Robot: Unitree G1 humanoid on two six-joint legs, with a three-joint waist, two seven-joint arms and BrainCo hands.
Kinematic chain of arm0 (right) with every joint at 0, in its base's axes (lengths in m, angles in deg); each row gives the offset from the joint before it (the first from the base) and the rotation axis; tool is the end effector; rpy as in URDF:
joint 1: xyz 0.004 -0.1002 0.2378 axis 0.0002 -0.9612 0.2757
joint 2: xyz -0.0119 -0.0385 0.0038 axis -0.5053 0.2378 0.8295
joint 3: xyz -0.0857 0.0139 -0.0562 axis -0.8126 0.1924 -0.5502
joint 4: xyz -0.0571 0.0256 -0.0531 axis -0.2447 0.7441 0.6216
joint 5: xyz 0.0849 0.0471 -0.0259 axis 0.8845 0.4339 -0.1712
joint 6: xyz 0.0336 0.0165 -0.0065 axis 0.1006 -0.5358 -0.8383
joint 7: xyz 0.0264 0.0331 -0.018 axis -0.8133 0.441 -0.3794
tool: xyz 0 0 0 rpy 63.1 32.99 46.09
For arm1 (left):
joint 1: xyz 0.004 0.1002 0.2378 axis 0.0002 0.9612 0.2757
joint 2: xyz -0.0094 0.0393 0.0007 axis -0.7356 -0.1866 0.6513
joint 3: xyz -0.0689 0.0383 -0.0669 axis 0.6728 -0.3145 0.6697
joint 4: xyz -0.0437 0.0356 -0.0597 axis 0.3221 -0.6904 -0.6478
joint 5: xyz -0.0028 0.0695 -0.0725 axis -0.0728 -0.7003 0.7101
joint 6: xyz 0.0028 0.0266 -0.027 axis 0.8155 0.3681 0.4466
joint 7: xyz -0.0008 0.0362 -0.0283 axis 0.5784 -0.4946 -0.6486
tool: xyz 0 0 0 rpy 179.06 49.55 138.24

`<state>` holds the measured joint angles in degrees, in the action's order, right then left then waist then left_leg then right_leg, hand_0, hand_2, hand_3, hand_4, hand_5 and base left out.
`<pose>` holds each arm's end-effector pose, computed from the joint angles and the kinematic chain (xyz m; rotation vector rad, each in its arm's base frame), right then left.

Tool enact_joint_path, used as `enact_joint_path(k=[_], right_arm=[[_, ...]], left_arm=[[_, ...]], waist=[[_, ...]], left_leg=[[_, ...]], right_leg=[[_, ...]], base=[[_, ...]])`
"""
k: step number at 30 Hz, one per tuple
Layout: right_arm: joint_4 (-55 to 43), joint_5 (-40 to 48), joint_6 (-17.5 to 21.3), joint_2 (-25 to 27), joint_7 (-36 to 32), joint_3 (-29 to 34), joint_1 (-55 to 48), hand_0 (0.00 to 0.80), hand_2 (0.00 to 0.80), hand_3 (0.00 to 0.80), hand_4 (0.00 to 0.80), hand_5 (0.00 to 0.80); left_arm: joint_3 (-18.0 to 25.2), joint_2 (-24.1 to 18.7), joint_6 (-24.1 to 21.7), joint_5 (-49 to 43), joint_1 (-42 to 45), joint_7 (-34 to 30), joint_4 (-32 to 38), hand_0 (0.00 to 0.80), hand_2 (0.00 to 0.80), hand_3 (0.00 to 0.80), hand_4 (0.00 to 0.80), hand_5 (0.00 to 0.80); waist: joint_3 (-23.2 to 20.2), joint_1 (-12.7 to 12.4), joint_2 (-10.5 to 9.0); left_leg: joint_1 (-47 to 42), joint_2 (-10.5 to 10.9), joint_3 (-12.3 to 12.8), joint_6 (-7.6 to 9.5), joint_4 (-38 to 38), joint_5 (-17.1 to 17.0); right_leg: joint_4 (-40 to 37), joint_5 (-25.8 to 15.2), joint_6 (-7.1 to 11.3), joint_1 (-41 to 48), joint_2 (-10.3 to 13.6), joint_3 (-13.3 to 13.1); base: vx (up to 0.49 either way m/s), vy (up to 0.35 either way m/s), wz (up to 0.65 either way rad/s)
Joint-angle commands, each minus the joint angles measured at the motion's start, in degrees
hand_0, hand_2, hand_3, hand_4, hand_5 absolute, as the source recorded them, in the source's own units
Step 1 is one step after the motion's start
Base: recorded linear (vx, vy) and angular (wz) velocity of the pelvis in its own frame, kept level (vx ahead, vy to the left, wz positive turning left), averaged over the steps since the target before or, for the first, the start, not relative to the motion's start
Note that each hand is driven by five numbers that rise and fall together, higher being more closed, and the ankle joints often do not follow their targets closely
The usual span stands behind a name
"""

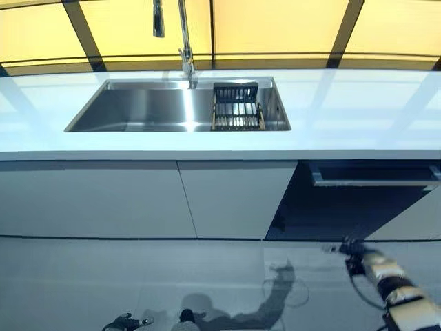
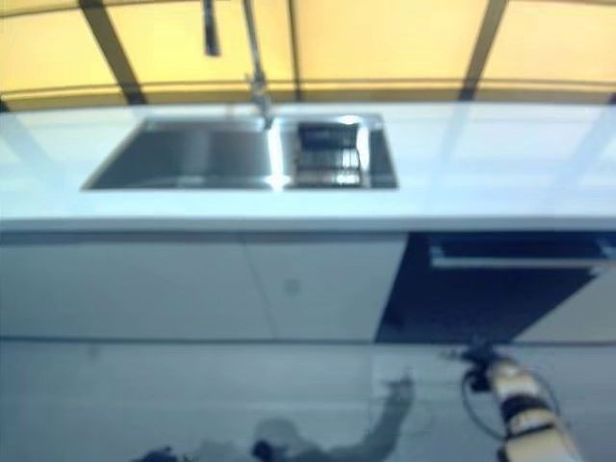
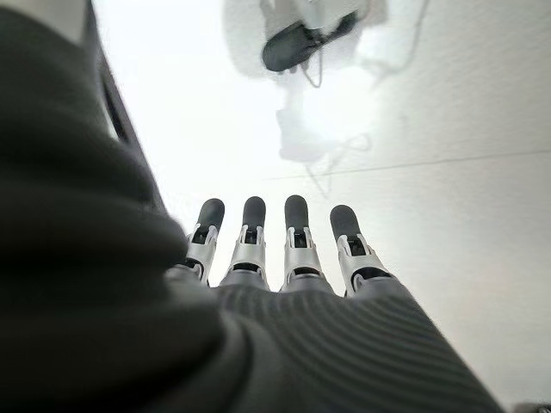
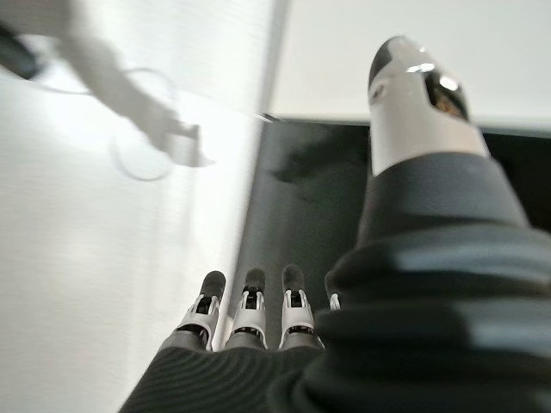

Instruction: Take plates into dishwasher

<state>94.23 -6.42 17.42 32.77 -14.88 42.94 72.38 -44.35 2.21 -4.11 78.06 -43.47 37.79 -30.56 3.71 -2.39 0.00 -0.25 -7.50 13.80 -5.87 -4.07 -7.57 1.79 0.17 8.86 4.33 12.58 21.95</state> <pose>0.1671 -0.2946 -0.0527 -0.3195 1.0331 -0.1641 0.0712 0.2620 -0.1050 0.4096 1.3121 0.1381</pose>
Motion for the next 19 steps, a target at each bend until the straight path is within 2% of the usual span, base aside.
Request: enact_joint_path(k=[1,4,6,10,13,19], right_arm=[[2.9,-1.9,3.3,-5.9,3.2,0.1,0.1,0.000,0.000,0.000,0.000,0.000],[6.2,-3.0,2.3,-11.2,3.6,-0.5,-3.3,0.000,0.000,0.000,0.000,0.000],[8.4,-3.1,0.2,-13.8,3.2,-0.5,-5.0,0.000,0.000,0.000,0.000,0.000],[11.2,0.6,-3.7,-17.4,3.5,0.0,-7.4,0.000,0.000,0.000,0.000,0.000],[11.8,-1.8,-4.7,-18.5,3.4,0.1,-8.5,0.000,0.000,0.000,0.000,0.000],[11.4,-3.8,-4.4,-18.0,5.1,-1.3,-8.9,0.000,0.000,0.000,0.000,0.000]], left_arm=[[-0.7,0.8,2.4,-5.3,-2.8,-2.2,-3.3,0.000,0.000,0.000,0.000,0.000],[-0.8,2.7,3.7,-5.5,-2.7,-3.4,-5.1,0.000,0.000,0.000,0.000,0.000],[-0.7,4.3,3.9,-5.5,-3.3,-2.8,-5.7,0.000,0.000,0.000,0.000,0.000],[-2.2,7.2,2.2,-9.3,-4.0,-1.0,-5.2,0.000,0.000,0.000,0.000,0.000],[-3.0,7.9,2.4,-8.5,-3.5,0.7,-4.6,0.000,0.000,0.000,0.000,0.000],[-3.2,7.1,2.1,-7.3,-3.2,-0.5,-3.4,0.000,0.000,0.000,0.000,0.000]], waist=[[1.2,-0.4,-0.91],[0.4,0.2,-1.21],[-0.4,0.3,-1.40],[-1.2,0.3,-1.54],[-1.3,0.4,-1.63],[-1.2,0.5,-1.81]], left_leg=[[-2.2,2.0,0.1,0.78,-0.8,3.9],[-3.4,2.0,0.5,0.88,-0.9,4.7],[-3.6,2.5,0.0,1.38,-0.9,5.3],[-4.5,2.9,-0.5,1.86,-0.9,5.9],[-5.0,3.1,-0.8,2.11,-0.9,6.3],[-5.5,3.2,-1.0,2.25,-0.9,6.5]], right_leg=[[-4.0,-4.0,-0.42,-0.2,-1.0,-0.8],[-5.5,-4.4,-0.38,0.9,-1.2,-1.1],[-5.7,-4.4,-0.37,1.1,-1.3,-1.4],[-5.9,-4.3,-0.31,2.1,-1.2,-1.4],[-6.0,-4.4,-0.05,2.5,-1.2,-1.8],[-5.9,-4.5,0.34,2.7,-1.1,-2.0]], base=[[0.004,0.047,-0.08],[0.026,0.039,-0.03],[0.039,0.034,-0.01],[0.052,0.014,0.01],[0.038,0.005,0.04],[0.017,-0.001,0.00]])
